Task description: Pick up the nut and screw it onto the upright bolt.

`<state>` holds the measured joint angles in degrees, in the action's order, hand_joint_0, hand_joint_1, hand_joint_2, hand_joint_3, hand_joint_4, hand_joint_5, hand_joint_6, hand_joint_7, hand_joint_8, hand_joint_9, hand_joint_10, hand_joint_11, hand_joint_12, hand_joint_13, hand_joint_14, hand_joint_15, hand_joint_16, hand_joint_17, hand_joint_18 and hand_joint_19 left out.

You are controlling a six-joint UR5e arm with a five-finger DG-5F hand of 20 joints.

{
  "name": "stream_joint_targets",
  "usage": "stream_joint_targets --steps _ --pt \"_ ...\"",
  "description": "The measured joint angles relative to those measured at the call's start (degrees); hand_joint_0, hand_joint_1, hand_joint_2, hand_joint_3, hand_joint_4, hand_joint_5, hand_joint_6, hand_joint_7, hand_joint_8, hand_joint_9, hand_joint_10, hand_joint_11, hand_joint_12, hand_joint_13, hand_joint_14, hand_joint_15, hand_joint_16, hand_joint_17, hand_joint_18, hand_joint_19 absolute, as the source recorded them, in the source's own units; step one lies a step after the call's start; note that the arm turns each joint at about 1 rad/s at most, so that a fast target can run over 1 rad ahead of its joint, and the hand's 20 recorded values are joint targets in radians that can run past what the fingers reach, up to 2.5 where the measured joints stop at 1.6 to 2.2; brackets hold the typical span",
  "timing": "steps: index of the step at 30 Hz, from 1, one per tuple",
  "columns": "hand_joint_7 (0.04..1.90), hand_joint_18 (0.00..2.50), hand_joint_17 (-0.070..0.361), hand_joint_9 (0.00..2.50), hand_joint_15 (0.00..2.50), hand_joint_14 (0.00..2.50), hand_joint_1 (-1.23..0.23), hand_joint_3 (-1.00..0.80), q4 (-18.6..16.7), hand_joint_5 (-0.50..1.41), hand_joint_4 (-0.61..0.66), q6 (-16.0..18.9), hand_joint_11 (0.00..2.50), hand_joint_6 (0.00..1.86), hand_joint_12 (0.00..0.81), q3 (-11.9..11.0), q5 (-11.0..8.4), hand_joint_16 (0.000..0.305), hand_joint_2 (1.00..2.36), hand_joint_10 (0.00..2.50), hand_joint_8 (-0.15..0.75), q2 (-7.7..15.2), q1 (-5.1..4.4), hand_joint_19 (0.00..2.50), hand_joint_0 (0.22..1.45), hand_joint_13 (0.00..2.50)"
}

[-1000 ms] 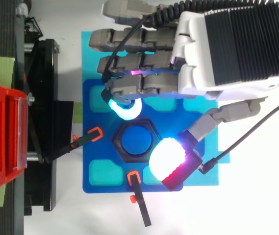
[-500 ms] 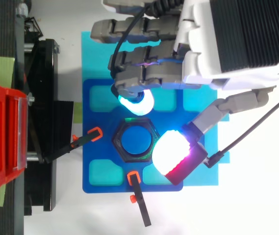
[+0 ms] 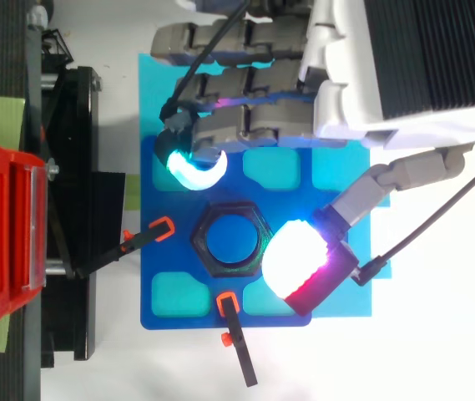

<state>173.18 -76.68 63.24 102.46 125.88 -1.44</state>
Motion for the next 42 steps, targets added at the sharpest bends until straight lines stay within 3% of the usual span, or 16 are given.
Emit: stream_joint_targets --steps 10,19,31,42 --pt "0.7 0.0 0.096 0.47 0.0 0.0 -0.11 -0.5 -3.67 -0.14 0.26 0.55 0.0 0.5 0.322 2.51 -0.3 0.042 1.0 0.0 0.24 -0.01 -0.86 0.0 0.47 0.14" --pt "0.93 0.0 0.089 0.53 0.0 0.0 -0.15 -0.5 -3.73 -0.1 0.31 0.71 0.0 0.5 0.318 2.57 -0.39 0.04 1.0 0.0 0.27 -0.01 -0.93 0.0 0.49 0.19" --pt "1.04 0.0 0.085 0.59 0.0 0.0 -0.18 -0.5 -2.95 -0.08 0.31 0.74 0.0 0.5 0.314 2.52 -0.11 0.038 1.0 0.0 0.279 -0.02 -0.5 0.0 0.49 0.22" --pt "1.34 0.0 0.08 0.67 0.0 0.0 -0.2 -0.5 -2.4 -0.03 0.24 0.66 0.0 0.5 0.303 2.5 -0.07 0.035 1.0 0.0 0.286 -0.03 0.12 0.0 0.5 0.28"
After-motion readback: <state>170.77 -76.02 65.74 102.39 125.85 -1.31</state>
